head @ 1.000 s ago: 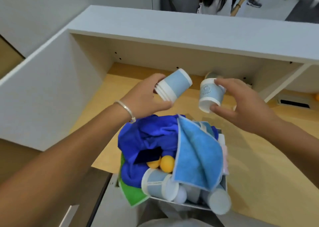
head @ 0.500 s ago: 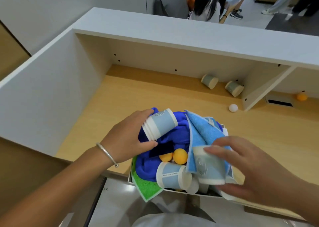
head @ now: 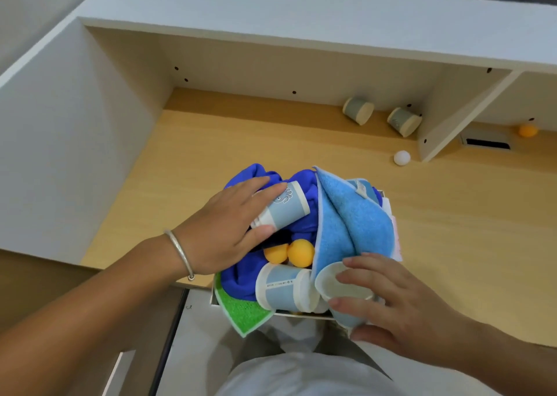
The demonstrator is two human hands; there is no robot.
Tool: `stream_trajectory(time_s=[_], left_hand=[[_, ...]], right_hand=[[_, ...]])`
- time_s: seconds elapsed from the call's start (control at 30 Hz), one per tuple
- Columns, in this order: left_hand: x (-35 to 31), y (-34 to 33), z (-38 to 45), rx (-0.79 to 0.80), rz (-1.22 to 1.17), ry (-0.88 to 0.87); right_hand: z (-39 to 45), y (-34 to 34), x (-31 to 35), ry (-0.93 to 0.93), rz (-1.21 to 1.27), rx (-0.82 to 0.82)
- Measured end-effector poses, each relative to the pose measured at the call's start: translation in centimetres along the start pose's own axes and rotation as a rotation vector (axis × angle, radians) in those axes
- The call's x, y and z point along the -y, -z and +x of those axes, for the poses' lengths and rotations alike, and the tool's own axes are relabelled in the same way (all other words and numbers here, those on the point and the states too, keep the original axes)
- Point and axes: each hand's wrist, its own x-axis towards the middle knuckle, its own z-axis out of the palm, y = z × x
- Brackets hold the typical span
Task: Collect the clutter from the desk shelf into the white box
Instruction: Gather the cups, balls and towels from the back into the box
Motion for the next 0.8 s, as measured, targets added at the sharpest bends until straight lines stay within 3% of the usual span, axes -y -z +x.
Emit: stream_trajectory(time_s=[0.5,0.8], left_hand=[[0.5,0.0,-0.5,-0.126,-0.255,0.034],[0.0,1.1,0.1,-0.165,-0.259,0.0]], right_hand=[[-0.9,-0.7,0.0,-0.016,0.044,0.013],[-0.7,0.9,-0.5,-0.079,0.142,-0.069]])
